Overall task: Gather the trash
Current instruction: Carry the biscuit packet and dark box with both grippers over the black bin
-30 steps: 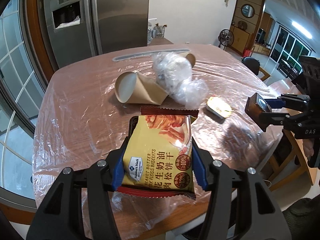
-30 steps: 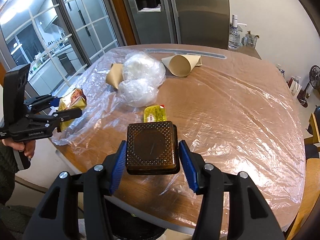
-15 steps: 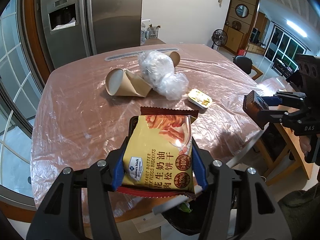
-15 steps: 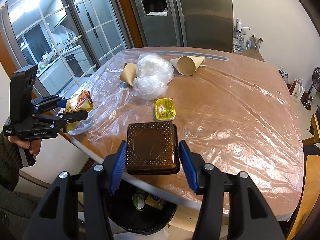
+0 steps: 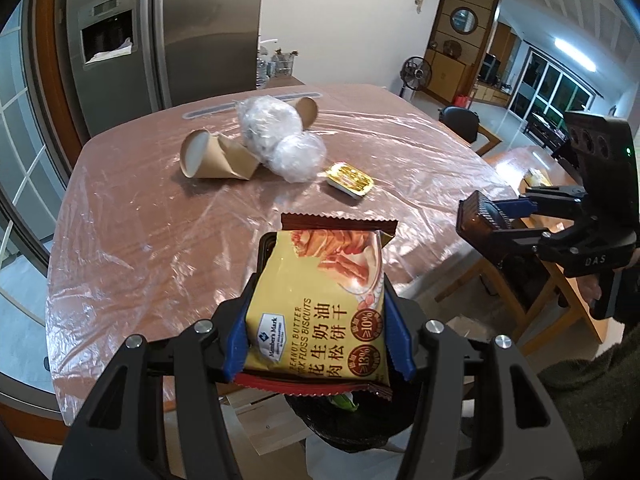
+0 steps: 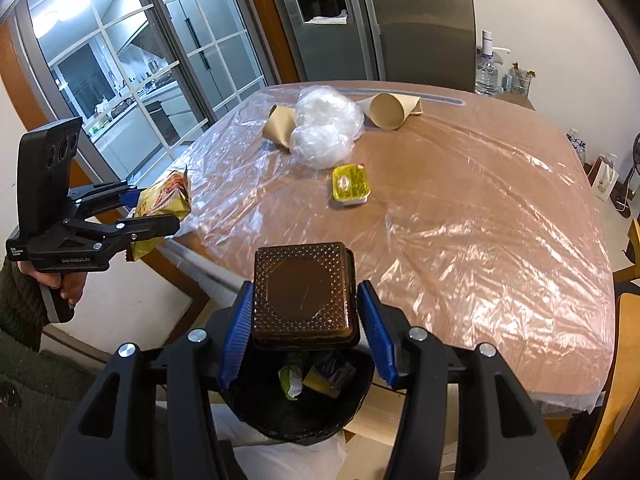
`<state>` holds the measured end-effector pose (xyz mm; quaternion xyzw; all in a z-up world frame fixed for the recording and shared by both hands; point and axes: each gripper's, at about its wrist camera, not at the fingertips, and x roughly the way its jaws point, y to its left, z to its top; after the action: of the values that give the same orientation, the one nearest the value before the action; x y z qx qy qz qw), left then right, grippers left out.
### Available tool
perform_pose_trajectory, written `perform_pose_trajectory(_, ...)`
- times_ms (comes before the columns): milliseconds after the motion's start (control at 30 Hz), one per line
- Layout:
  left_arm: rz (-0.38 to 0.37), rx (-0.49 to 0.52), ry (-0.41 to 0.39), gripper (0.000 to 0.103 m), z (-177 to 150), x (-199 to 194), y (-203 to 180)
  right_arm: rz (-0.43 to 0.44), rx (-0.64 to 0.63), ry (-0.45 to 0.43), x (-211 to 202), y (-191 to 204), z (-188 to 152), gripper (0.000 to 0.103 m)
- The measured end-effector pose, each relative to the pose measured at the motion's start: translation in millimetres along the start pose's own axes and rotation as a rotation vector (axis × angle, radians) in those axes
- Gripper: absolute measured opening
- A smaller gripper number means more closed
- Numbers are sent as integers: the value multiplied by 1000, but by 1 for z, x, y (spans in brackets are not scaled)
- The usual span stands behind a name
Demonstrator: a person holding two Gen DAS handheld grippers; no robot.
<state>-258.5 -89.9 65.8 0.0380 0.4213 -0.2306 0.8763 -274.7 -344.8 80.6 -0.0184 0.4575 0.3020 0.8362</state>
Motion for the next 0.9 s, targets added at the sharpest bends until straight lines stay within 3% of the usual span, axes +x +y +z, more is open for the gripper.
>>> perform_pose_trajectory(633,-89,68,86,57,-37,0,-44,69,-35,48,-5,15,-30,51)
perform_pose_trajectory(900,-105,74,151,57,-59,14,-50,90,-49,122,12,22,-49,51)
